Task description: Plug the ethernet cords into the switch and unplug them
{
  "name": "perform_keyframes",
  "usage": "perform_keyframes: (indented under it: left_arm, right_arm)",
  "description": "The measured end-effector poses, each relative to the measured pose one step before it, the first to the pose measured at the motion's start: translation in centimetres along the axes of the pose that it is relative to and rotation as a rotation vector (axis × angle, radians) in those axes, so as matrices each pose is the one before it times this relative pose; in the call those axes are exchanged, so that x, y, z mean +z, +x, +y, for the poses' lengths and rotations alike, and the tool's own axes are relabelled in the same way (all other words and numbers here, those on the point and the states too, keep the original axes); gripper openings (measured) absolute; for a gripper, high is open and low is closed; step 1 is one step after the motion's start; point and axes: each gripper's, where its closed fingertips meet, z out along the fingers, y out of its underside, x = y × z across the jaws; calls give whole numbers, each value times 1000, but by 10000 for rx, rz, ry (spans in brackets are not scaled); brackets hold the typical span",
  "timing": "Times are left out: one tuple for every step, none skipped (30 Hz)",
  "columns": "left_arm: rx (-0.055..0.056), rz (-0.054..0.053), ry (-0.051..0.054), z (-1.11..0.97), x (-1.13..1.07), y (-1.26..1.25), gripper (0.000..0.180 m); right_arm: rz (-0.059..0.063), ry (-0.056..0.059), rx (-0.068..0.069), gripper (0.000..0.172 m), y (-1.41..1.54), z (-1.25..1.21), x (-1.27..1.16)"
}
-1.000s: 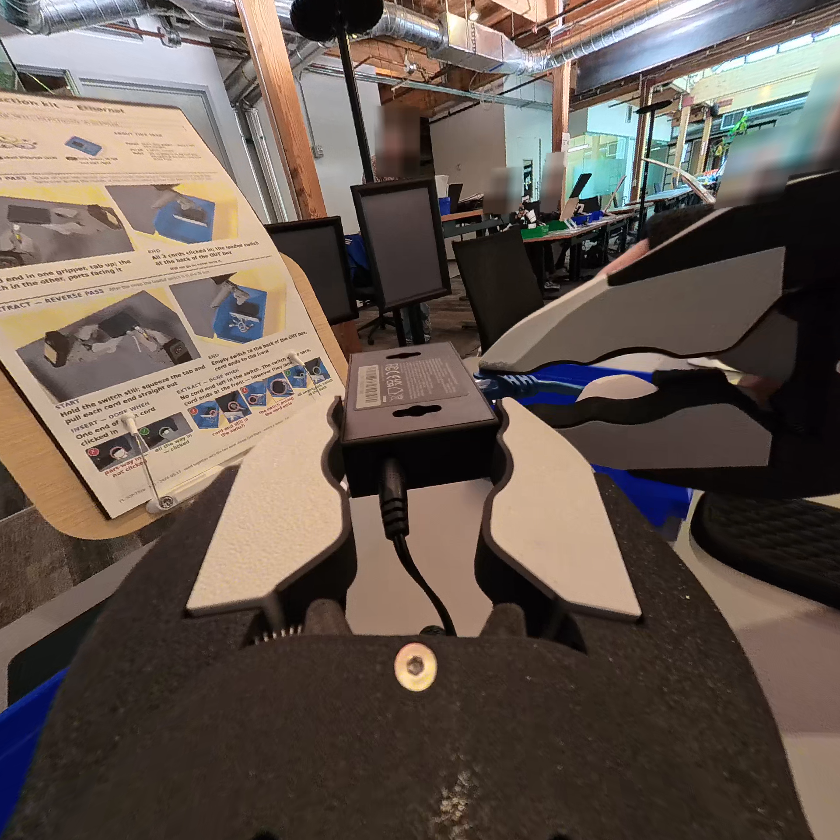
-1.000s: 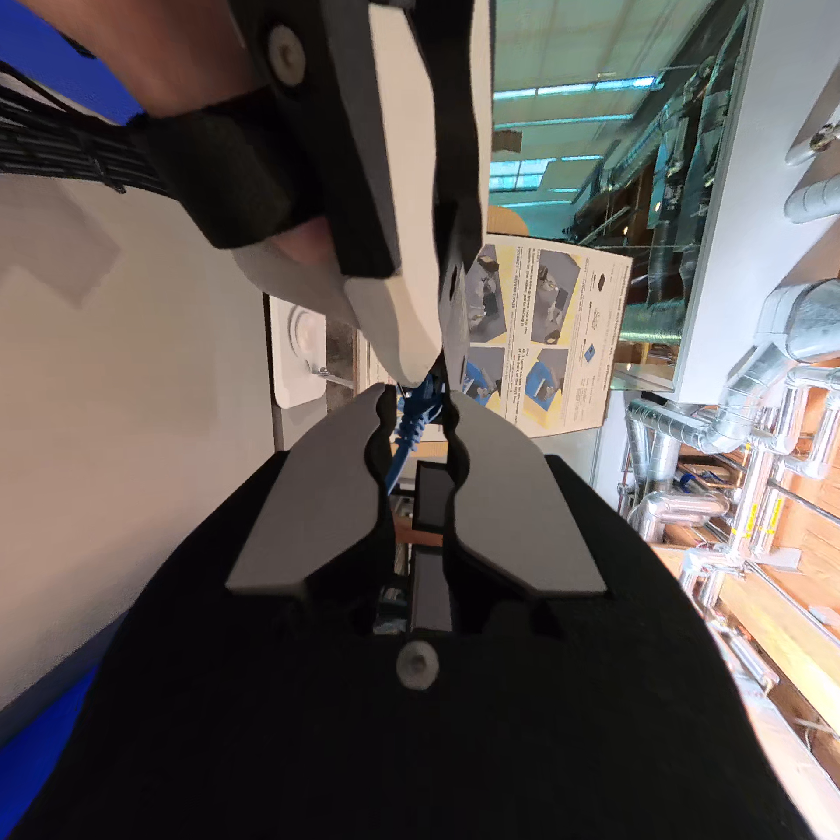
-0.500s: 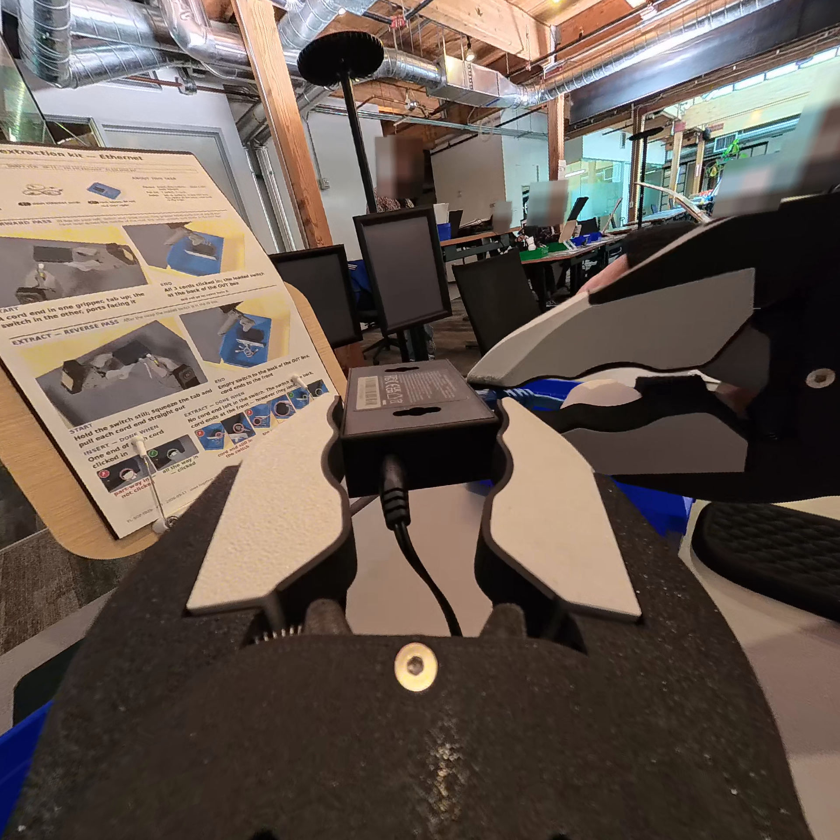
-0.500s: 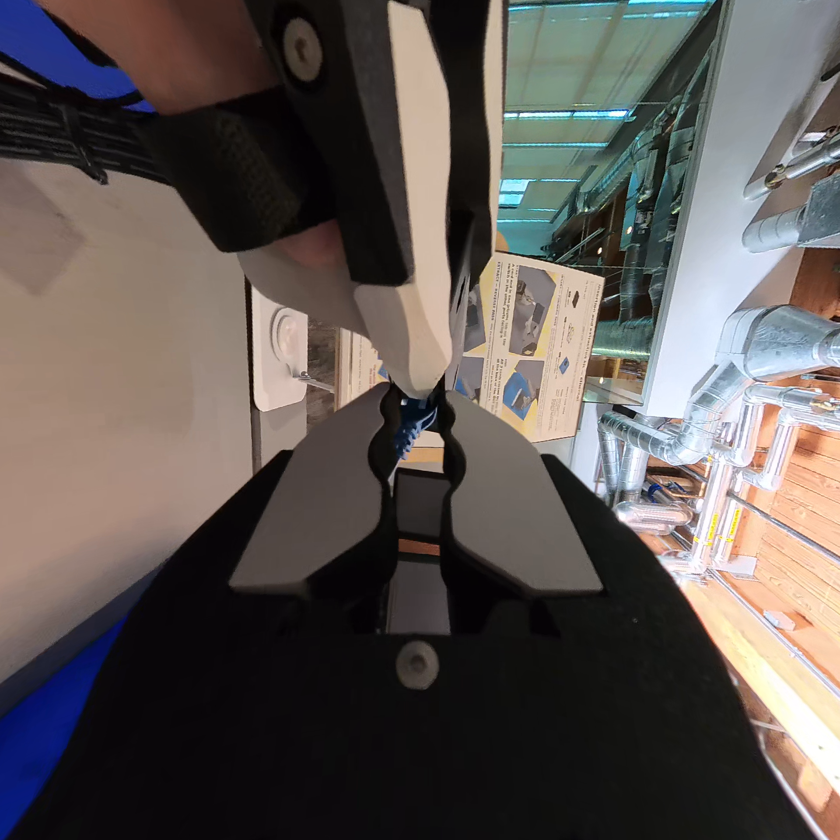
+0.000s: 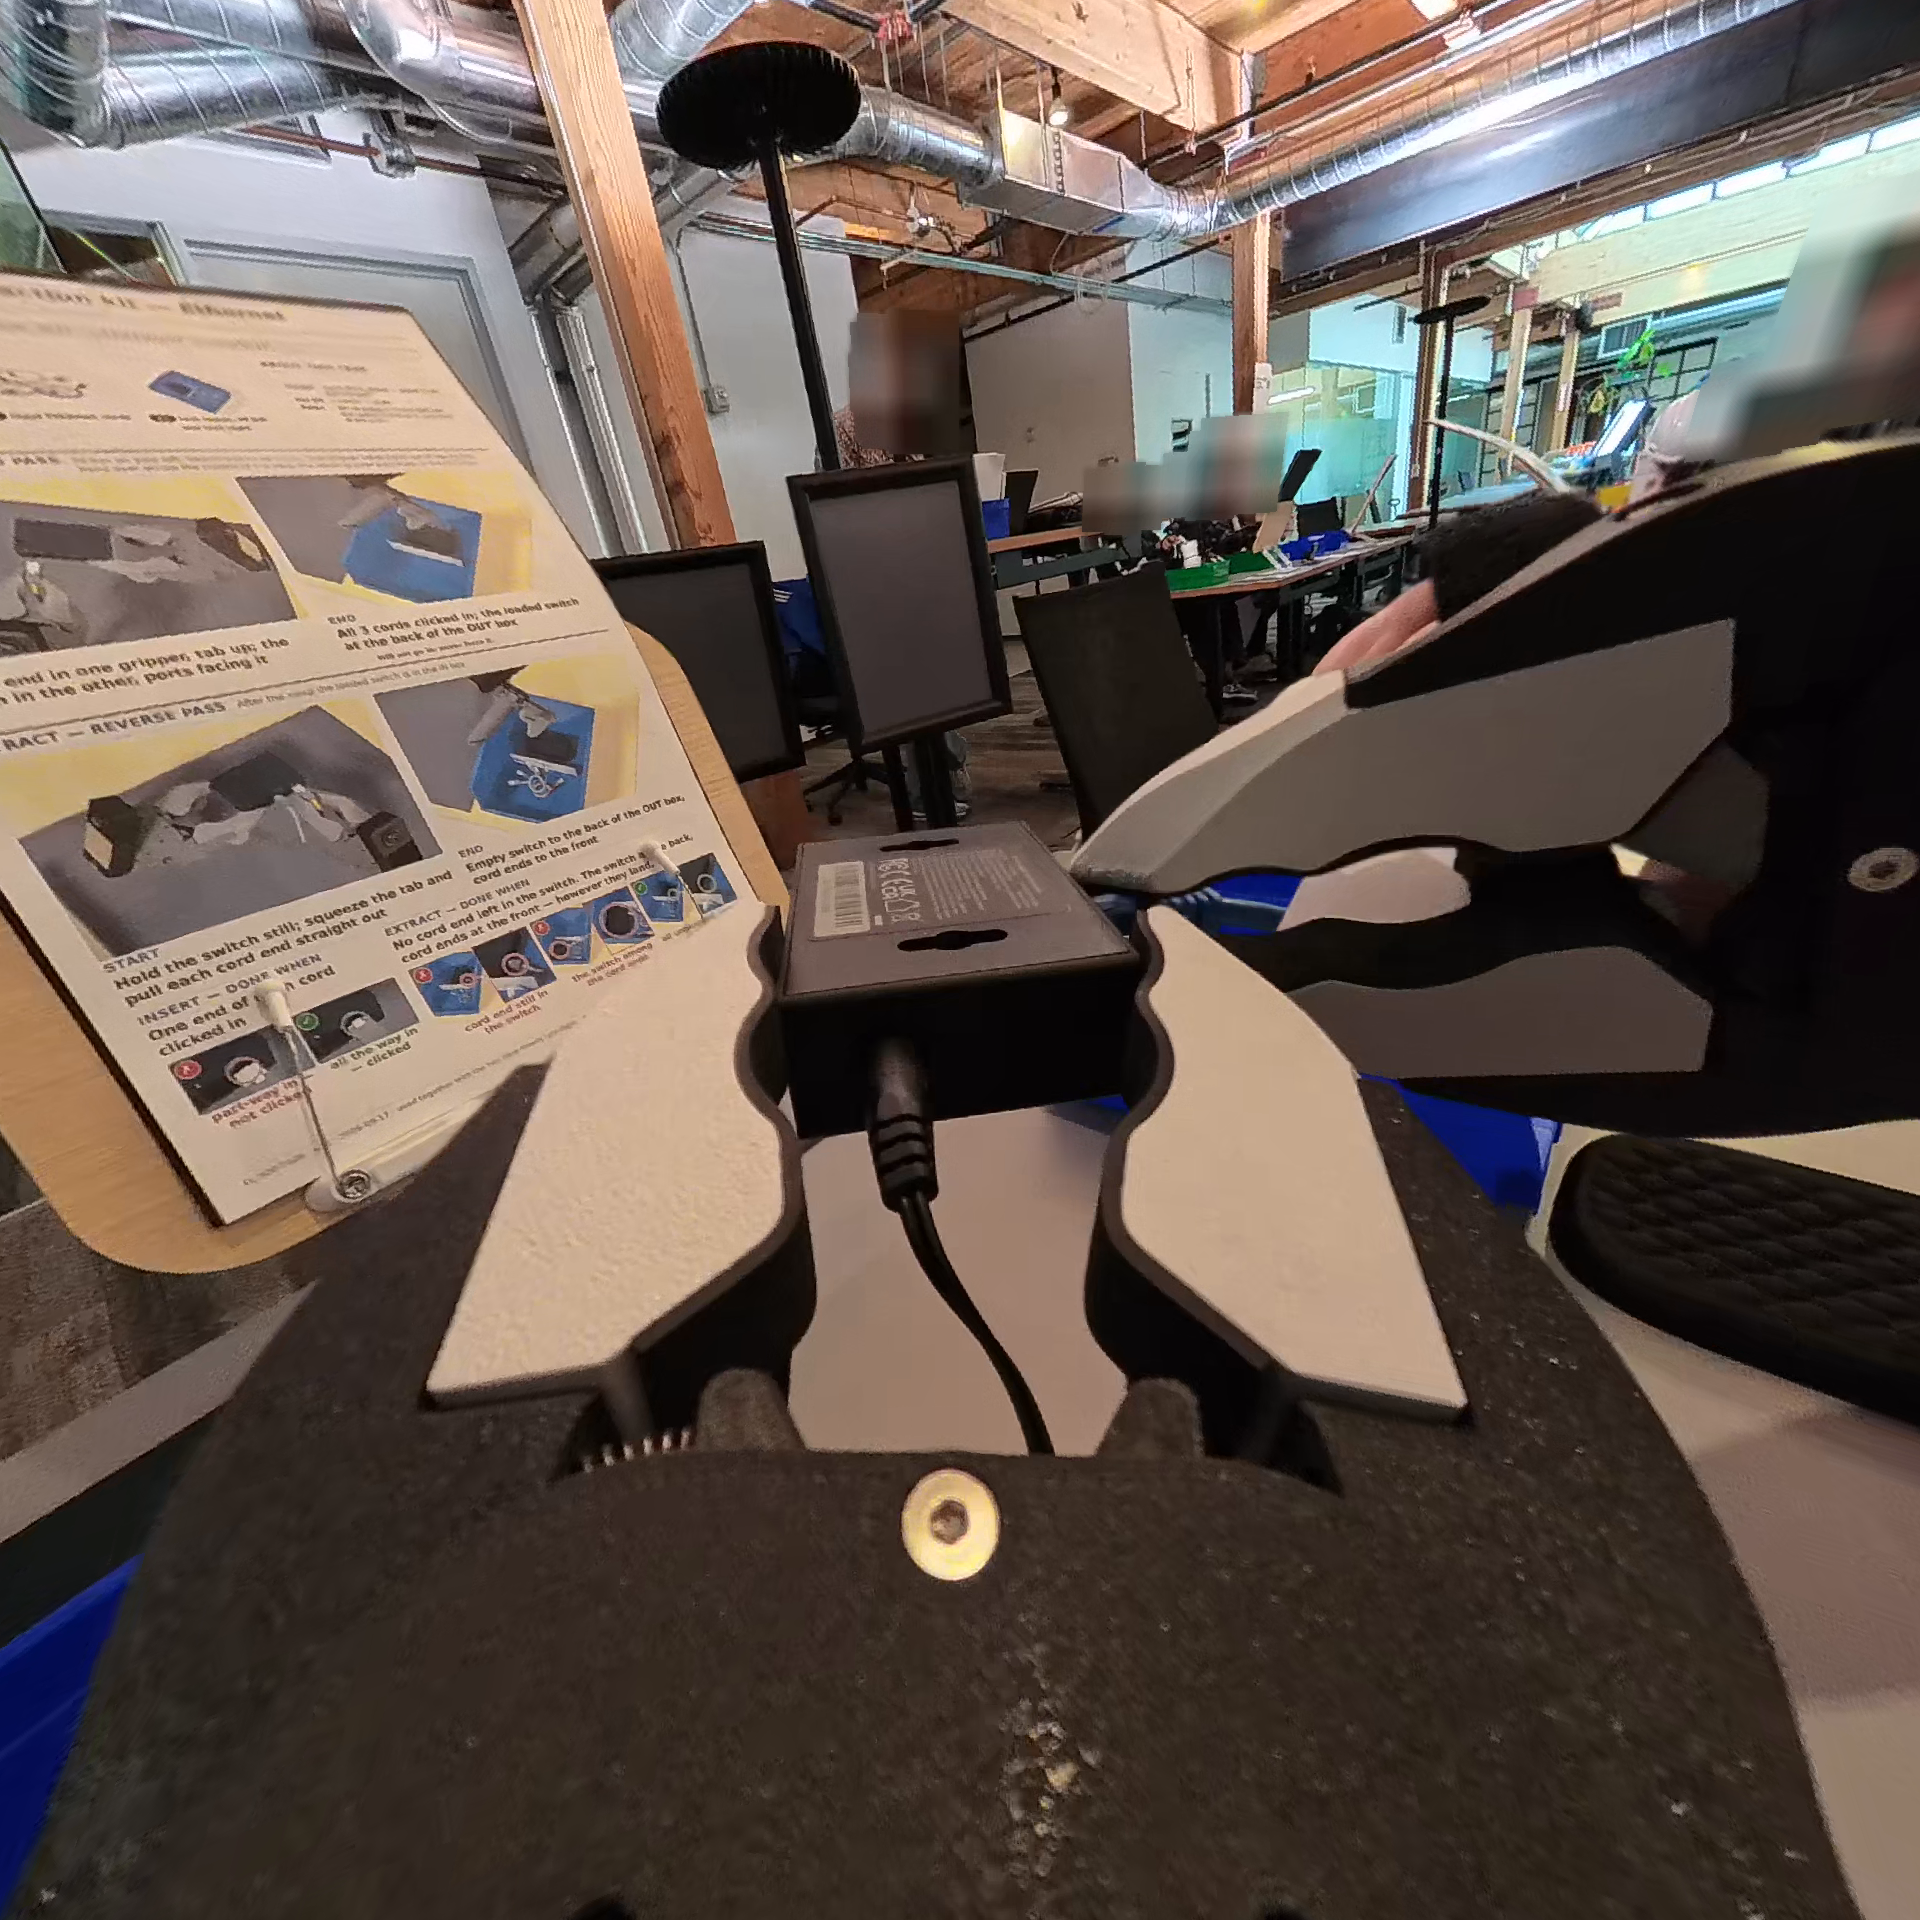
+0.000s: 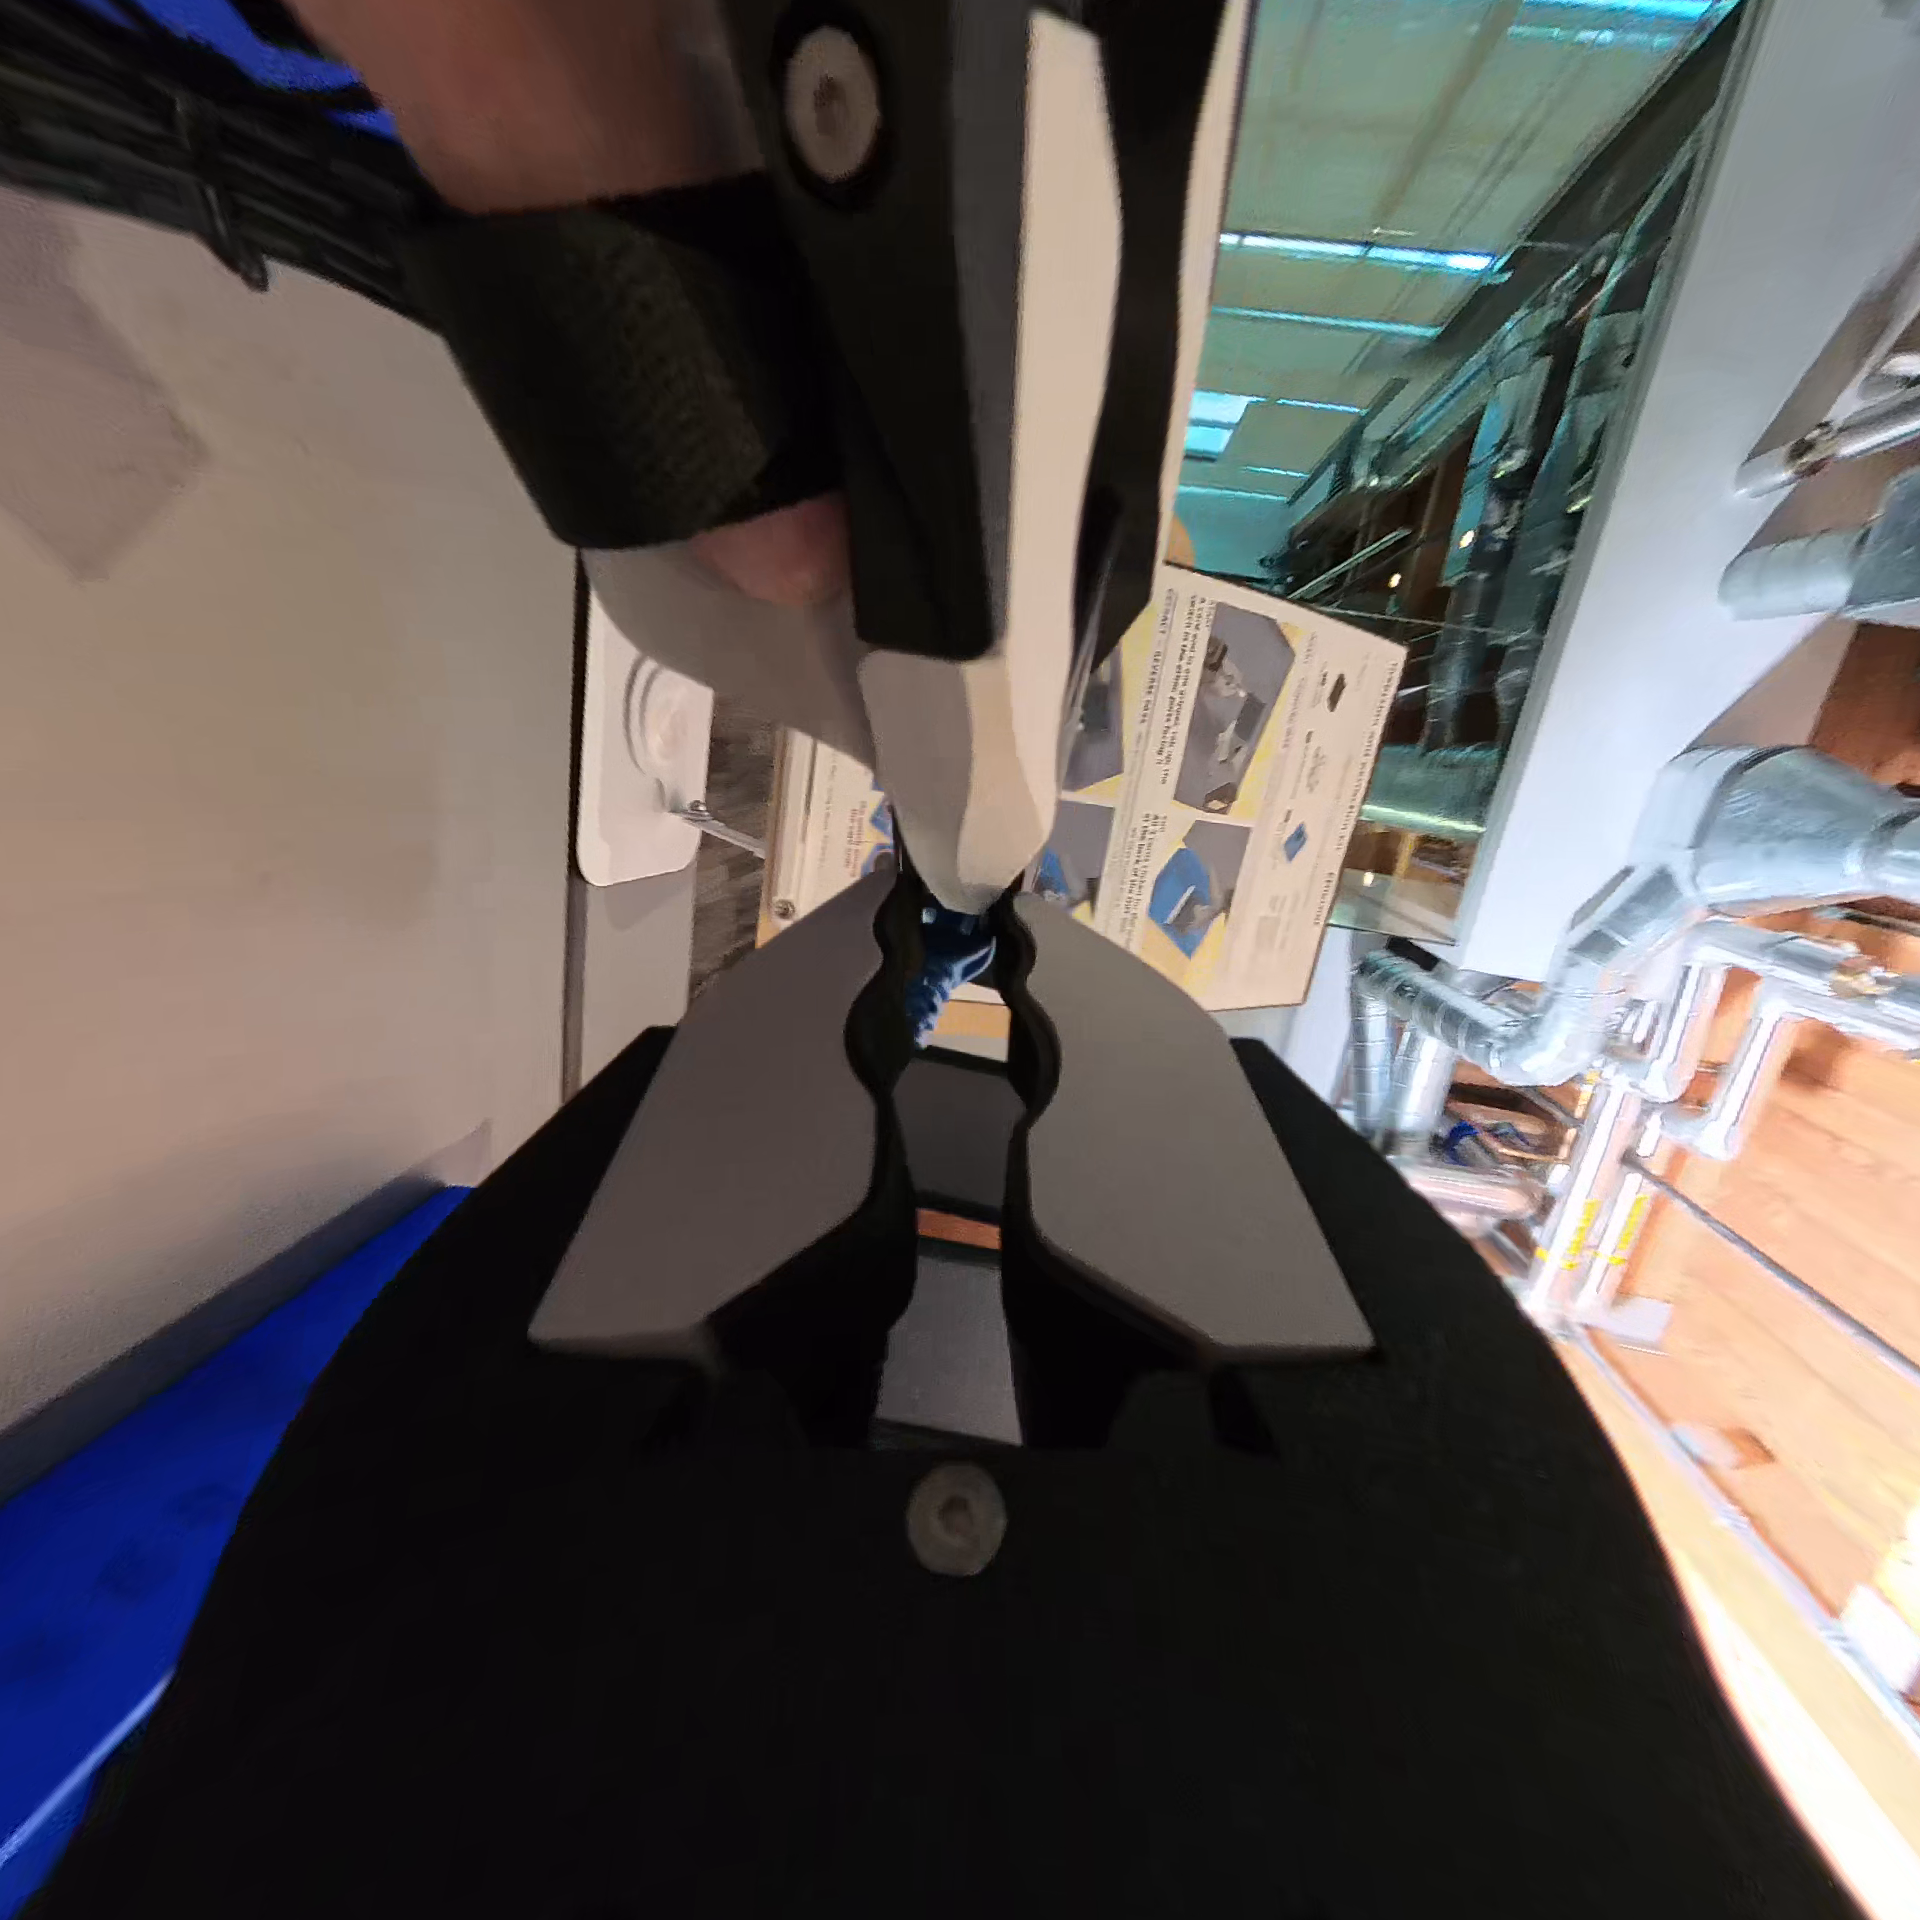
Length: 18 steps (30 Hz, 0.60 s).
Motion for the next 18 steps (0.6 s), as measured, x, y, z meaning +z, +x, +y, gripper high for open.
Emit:
perform_keyframes:
  left_arm:
    - [-112,54,1,146,73,-144,62]
    - [-59,-41,-63,222,63,-245,62]
    - [-35,-83,-55,211,47,-340,62]
    - [-108,-15,-28,168,45,-326,62]
    - [-204,87,6,96,13,-237,62]
    - [-240,111,22,44,12,-190,62]
    - [-136,62,29,9,-19,-191,62]
    - [-22,-31,14,26,-14,-240,62]
    - [30,-81,-6,23,-17,-220,62]
    - [66,-84,30,-25,-40,-171,62]
    - [112,-74,73,-72,-41,-105,62]
    - [153,-26,44,-56,-19,-21,62]
    - [130,15,-47,48,40,28,62]
    - [44,22,-106,134,59,-5,62]
    - [-16,108,-85,126,63,59,62]
    - [-45,262,-98,110,78,219,62]
    - [-77,374,-135,129,75,361,62]
    - [-142,294,-94,72,34,248,62]
  right_arm:
    - [-83,103,266,14,-11,-10,146]
    - [-168,147,510,15,-91,-2,107]
    - [-187,110,589,17,-69,107,41]
    - [-34,31,569,24,222,290,-28]
    - [-132,12,612,29,194,353,-134]
    - [-310,177,773,31,56,207,-210]
    - [-487,215,921,30,-55,195,-235]
    - [-484,180,944,30,15,237,-211]
    - [-445,114,917,30,83,275,-220]
    - [-417,143,830,30,76,168,-245]
    - [-402,168,786,30,27,47,-233]
    - [-565,210,736,32,-268,-78,-194]
    - [-502,169,602,33,-242,-49,-142]
    - [-204,38,256,33,80,100,-135]
    - [135,31,-218,33,449,74,-220]
    - [306,203,-673,33,489,-174,-329]
    - [176,310,-880,30,225,-295,-451]
    - [126,304,-776,30,153,-276,-490]
